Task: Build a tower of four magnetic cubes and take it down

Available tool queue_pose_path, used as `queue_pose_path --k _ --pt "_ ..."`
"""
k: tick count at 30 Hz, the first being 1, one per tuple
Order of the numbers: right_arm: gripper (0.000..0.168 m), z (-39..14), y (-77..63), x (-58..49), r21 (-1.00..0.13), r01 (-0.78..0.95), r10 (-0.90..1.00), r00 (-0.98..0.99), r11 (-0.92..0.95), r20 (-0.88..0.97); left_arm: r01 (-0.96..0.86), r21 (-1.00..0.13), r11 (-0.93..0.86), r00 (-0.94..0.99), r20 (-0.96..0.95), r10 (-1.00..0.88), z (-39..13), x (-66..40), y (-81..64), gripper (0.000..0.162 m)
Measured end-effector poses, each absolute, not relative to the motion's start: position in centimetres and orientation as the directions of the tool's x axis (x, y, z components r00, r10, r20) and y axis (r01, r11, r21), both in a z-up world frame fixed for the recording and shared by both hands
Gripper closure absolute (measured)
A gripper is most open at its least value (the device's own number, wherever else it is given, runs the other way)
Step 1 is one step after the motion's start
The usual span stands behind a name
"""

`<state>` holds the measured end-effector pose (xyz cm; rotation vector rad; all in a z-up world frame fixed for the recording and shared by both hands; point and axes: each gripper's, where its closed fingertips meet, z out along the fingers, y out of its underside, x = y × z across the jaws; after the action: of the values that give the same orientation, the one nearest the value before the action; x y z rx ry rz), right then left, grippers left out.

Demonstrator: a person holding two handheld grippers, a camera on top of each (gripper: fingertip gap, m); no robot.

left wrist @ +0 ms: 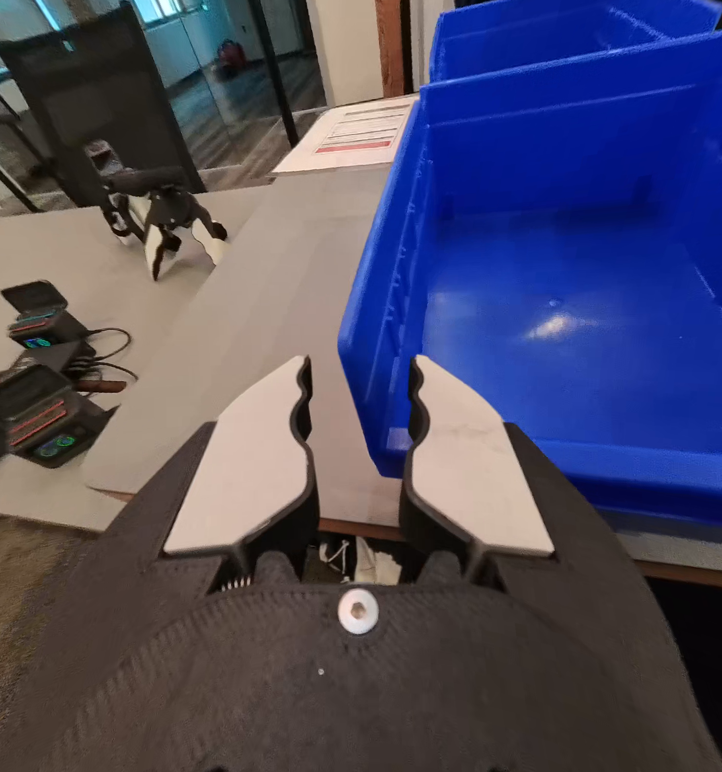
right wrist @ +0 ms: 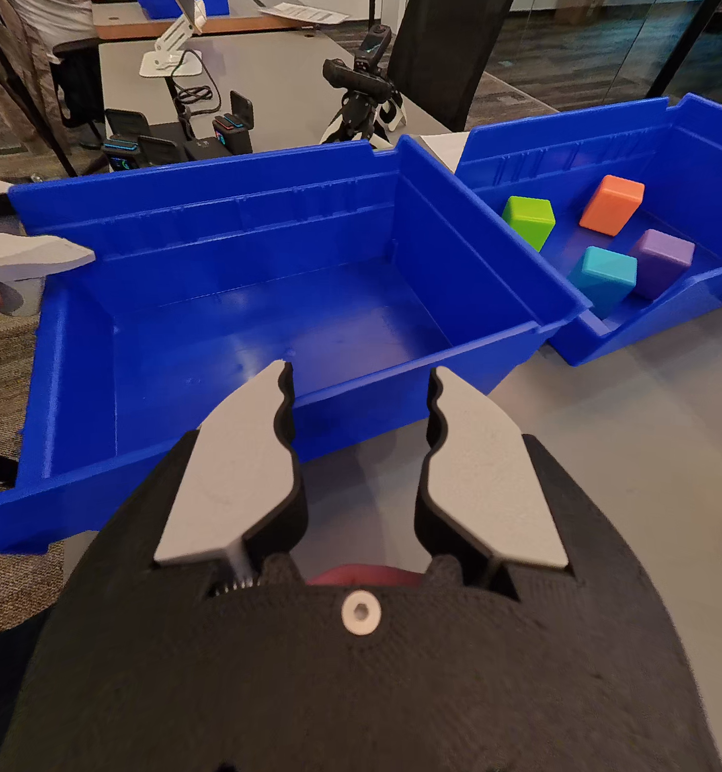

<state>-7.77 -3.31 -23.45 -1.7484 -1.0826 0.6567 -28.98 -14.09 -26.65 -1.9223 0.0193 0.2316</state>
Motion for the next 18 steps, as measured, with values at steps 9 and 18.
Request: queue_pose_path --k 9,18 --pt "0.111 -23.6 -3.7 -6.1 -0.917 0.335 0.875 0.484 -0.218 -0.031 -0.072 -0.948 -0.309 0.997 -0.064 -0.039 -26.7 -26.0 -13.6 0.158" --pt "0.109 -23.7 -6.3 -0.9 -0.909 0.303 0.857 0.507 -0.285 -0.099 -0.079 -0.953 -0.294 0.997 -0.071 -0.039 -26.7 -20.5 -13.9 0.158"
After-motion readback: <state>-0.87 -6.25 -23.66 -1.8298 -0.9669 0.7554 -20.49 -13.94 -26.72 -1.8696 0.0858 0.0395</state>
